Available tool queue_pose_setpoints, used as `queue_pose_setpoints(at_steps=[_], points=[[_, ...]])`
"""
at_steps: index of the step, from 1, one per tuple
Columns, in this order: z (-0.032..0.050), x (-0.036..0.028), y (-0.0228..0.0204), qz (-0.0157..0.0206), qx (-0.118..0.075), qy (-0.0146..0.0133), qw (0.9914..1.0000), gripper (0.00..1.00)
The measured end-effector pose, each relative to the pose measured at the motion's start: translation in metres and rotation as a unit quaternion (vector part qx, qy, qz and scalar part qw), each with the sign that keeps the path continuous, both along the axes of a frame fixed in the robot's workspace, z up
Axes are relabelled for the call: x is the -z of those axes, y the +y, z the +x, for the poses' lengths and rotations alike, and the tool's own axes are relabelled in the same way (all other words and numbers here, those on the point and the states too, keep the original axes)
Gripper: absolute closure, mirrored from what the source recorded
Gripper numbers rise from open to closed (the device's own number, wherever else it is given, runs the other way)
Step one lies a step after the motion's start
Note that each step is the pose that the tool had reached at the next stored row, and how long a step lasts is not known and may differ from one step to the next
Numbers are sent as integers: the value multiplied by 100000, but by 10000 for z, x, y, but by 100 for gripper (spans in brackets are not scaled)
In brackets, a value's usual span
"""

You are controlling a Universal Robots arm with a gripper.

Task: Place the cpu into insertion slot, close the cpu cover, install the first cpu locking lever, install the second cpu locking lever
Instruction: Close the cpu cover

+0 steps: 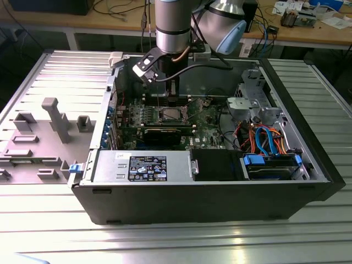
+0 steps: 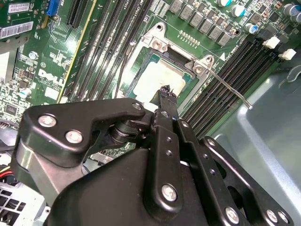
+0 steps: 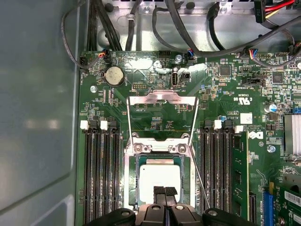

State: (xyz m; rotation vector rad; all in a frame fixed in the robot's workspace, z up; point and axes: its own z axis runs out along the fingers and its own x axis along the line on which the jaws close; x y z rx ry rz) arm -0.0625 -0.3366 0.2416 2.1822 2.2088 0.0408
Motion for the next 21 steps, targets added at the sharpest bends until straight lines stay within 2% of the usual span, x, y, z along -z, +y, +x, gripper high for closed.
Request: queue_pose_setpoints(at_steps=[11, 21], points=[[0, -119, 0, -7, -1, 6, 100000, 89], [0, -128, 0, -7, -1, 2, 100000, 89]])
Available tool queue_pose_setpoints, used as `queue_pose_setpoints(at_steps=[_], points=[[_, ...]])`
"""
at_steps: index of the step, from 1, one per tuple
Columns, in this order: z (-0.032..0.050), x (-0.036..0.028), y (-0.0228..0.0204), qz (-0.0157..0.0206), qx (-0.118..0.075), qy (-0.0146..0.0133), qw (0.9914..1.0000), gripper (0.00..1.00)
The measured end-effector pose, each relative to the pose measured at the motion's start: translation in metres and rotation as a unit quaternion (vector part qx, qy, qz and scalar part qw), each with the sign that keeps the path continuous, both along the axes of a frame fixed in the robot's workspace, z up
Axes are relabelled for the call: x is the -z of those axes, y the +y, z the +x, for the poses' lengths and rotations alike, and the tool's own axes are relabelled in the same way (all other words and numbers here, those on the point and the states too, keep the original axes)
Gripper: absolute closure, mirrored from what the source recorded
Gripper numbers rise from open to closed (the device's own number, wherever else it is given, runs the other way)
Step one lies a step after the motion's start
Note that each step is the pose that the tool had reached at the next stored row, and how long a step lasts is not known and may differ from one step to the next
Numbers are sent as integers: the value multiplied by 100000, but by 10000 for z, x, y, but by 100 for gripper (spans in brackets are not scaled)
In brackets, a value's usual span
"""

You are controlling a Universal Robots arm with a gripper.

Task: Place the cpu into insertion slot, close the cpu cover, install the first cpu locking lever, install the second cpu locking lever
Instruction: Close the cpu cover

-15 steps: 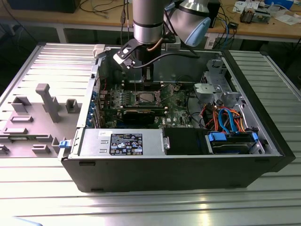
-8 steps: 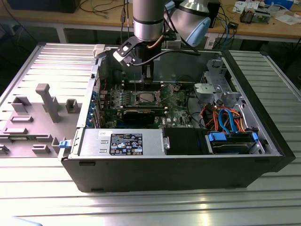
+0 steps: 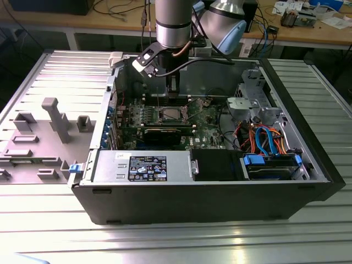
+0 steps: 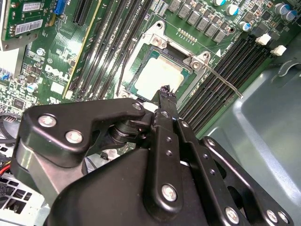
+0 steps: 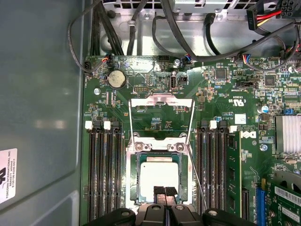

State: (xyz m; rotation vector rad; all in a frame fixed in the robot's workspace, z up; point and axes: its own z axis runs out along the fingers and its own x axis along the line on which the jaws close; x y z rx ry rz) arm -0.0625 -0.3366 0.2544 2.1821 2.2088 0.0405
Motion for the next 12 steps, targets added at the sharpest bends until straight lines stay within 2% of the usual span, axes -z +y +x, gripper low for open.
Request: queue_pose_setpoints(at_steps=[6, 12], points=[[0, -4, 0, -5, -1, 3, 100000, 89], [0, -65, 0, 0, 1, -3, 100000, 89]])
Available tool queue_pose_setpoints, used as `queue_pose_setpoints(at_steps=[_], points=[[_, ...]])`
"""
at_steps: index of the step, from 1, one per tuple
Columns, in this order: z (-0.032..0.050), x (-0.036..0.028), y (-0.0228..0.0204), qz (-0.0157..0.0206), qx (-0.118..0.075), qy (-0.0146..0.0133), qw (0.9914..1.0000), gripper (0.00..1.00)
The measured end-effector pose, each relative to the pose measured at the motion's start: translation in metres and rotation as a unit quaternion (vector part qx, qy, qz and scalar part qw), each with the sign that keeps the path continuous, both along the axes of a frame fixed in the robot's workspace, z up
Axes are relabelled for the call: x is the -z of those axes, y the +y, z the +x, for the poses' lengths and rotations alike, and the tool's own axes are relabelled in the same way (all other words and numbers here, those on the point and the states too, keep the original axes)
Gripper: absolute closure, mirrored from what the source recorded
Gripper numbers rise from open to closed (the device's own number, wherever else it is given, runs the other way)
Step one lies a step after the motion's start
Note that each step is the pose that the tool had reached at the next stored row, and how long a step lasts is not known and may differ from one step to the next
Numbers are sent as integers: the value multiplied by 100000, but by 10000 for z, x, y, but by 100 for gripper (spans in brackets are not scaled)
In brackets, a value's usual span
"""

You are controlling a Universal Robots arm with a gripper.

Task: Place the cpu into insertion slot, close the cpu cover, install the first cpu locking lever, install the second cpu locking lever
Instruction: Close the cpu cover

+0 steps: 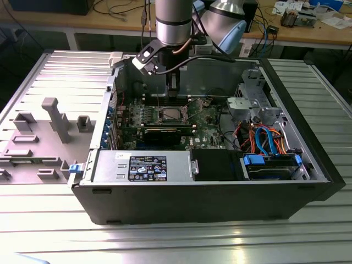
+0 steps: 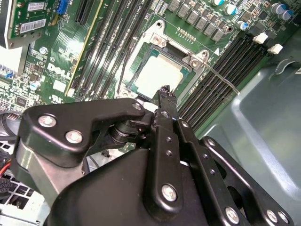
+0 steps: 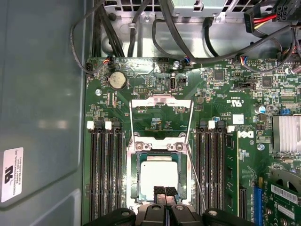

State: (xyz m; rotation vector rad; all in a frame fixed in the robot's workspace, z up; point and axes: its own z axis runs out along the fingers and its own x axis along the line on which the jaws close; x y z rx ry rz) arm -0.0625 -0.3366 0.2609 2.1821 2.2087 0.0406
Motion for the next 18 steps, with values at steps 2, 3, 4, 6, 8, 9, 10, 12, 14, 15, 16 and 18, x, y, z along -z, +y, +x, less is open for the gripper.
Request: queue_pose_setpoints(at_steps=[2, 3, 4, 6, 8, 9, 10, 12, 14, 15, 16, 18], points=[[0, -13, 0, -4, 1, 4, 100000, 89], [0, -22, 0, -2, 0, 3, 100000, 89], [0, -31, 0, -3, 0, 3, 100000, 89], [0, -53, 0, -1, -1, 3, 100000, 89], [0, -57, 0, 18, -3, 0, 100000, 89], [0, -58, 0, 36, -6, 3, 100000, 89], [0, -58, 0, 62, -3, 3, 100000, 89], [0, -58, 0, 94, 1, 4, 100000, 89], [1, -72, 0, 10, -8, 5, 100000, 89], [0, -86, 0, -32, -1, 7, 100000, 89], [0, -97, 0, -53, -3, 6, 100000, 89], [0, -135, 0, -110, -4, 3, 100000, 89]])
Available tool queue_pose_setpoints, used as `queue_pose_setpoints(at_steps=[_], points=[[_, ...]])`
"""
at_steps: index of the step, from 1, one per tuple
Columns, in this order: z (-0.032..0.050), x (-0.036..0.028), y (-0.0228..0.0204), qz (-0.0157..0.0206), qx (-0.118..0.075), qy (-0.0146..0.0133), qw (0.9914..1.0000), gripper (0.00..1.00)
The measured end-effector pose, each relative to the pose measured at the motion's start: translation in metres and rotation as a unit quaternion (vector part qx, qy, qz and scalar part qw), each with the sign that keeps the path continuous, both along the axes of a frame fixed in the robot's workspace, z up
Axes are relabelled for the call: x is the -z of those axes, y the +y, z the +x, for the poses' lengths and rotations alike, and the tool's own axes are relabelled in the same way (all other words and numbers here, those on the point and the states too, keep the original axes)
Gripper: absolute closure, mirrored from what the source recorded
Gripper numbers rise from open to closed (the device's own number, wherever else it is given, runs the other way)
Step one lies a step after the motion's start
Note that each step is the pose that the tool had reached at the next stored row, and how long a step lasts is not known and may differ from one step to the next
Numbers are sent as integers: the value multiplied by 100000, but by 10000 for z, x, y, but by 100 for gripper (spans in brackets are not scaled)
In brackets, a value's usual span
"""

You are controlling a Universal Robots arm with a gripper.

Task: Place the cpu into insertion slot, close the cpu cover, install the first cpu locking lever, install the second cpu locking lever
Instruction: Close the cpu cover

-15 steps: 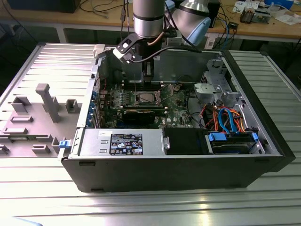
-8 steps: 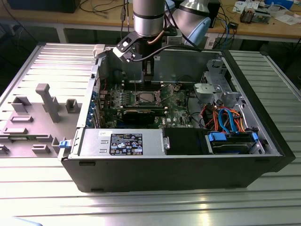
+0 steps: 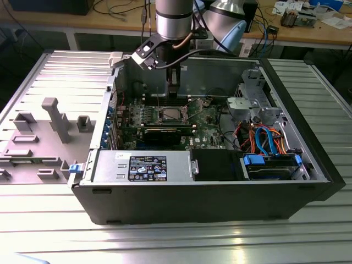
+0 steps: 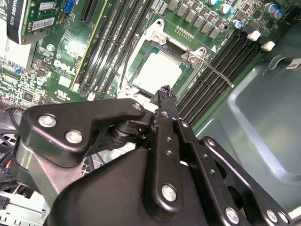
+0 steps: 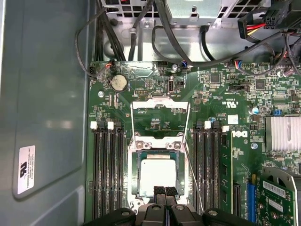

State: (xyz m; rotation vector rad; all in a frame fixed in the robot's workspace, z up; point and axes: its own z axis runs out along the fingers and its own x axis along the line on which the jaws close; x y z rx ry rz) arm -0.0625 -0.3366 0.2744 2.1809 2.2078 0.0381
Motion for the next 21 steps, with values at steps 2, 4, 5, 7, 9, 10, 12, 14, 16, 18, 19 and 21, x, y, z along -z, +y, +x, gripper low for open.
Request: queue_pose_setpoints(at_steps=[2, 4, 5, 7, 9, 10, 12, 14, 16, 18, 19, 21], points=[[0, -4, 0, -21, 1, 0, 100000, 89], [0, -4, 0, -30, 3, 0, 100000, 89], [0, -4, 0, -35, 4, 1, 100000, 89], [2, -4, 0, -35, 11, 1, 100000, 89], [5, -4, 0, -34, 5, 2, 100000, 89], [9, -4, 0, -35, 3, -1, 100000, 89], [18, -4, 0, -34, 1, 0, 100000, 89], [27, -4, 0, -33, 0, 0, 100000, 89], [33, -4, 0, -33, 1, 1, 100000, 89], [42, -4, 0, -31, 1, -1, 100000, 89], [47, -4, 0, -34, 1, -1, 100000, 89], [58, -4, 0, -32, -1, -1, 100000, 89]])
